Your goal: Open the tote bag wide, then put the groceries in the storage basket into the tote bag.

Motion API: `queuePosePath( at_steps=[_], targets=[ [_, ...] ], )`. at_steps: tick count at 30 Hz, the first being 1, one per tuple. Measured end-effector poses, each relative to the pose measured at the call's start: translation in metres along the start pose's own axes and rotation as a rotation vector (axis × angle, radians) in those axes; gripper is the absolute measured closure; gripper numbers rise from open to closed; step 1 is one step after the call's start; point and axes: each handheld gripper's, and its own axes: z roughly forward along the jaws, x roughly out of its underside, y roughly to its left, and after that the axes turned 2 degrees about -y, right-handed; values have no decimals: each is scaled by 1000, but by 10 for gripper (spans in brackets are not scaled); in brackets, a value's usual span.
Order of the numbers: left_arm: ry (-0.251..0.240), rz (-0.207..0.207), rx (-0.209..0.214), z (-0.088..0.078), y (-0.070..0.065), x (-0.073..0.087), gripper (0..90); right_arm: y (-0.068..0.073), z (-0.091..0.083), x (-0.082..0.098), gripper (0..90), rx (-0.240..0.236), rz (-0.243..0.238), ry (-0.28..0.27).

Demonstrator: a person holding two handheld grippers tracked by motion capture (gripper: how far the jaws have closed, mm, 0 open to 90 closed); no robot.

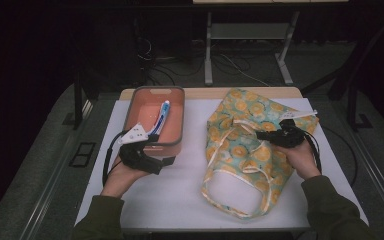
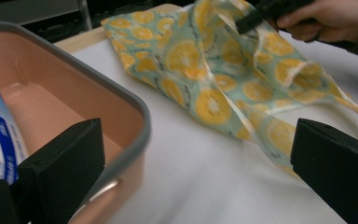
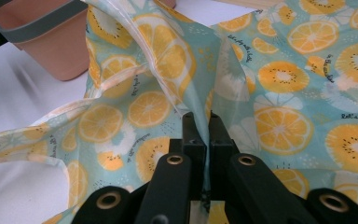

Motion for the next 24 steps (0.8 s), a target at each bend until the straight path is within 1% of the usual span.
queuePosePath(
  at_steps=[4,9,12,14,16,17,21,22,23,24],
  targets=[
    [-2,-1,-12,6,13,-12,21,1,0,0,889,-2,-4,0],
    [-22,-10,-27,10,30,-27,27,2,0,0,889,-5,-10,4],
    [-9,-7,-46,15,41,-35,43,3,2,0,889,-9,-17,7],
    [-2,-14,-61,18,50,-38,57,4,2,0,889,-10,-18,11],
    [7,-25,-87,23,59,-40,81,5,3,1,889,-10,-22,12],
    [14,-30,-91,25,63,-41,95,5,2,1,889,-10,-22,14],
    [42,-46,-122,36,77,-40,168,5,2,1,889,-10,-27,14],
    [52,-42,-132,38,80,-40,200,5,2,1,889,-11,-26,14],
    [62,-43,-151,42,82,-40,223,5,1,1,889,-12,-26,13],
    [82,-41,-161,46,86,-40,242,5,1,1,889,-11,-28,14]
  ],
)
